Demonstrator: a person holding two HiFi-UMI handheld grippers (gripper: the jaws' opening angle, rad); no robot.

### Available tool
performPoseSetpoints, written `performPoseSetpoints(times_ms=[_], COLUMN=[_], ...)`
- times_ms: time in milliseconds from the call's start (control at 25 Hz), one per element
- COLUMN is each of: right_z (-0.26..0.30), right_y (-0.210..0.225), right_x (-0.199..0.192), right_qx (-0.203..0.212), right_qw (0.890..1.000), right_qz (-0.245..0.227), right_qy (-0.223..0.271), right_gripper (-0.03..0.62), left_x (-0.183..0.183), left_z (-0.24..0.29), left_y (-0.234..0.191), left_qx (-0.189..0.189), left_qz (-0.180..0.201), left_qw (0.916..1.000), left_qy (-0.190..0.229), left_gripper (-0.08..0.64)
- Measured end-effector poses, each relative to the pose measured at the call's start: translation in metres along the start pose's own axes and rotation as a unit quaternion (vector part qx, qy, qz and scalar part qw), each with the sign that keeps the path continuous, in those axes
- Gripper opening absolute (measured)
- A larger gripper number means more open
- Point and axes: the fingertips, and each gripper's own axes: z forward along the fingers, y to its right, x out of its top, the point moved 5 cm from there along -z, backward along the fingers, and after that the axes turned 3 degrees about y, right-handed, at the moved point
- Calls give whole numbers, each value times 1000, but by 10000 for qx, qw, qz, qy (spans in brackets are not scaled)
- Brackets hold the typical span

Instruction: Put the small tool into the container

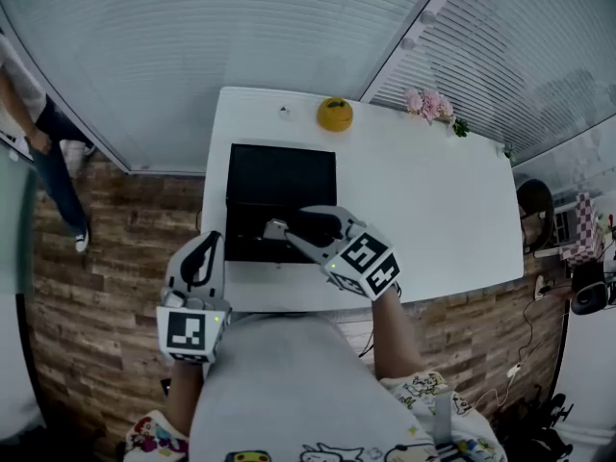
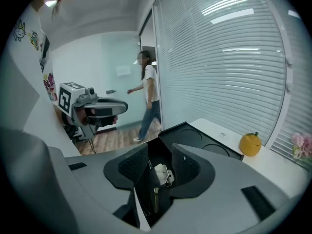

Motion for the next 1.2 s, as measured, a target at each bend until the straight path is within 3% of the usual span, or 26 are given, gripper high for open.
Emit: performPoseSetpoints(times_ms=[480, 800, 1200], right_z=[-66, -98, -119], right_y=[-5, -4, -2], right_x=[5, -1, -14], right_qx=[-865, -1577, -1920], right_qw=[9922, 9742, 9544], right_qz=[159, 386, 892], right_qy=[886, 1568, 2105], right_gripper=[106, 55, 3], left_x=[23, 28, 26], left_z=[1, 12, 23], left_y=[24, 38, 49], left_qx=[-289, -542, -742], left_qz=[155, 141, 136], left_qw=[9992, 9978, 9969], left_qy=[242, 365, 223], left_gripper=[12, 12, 12])
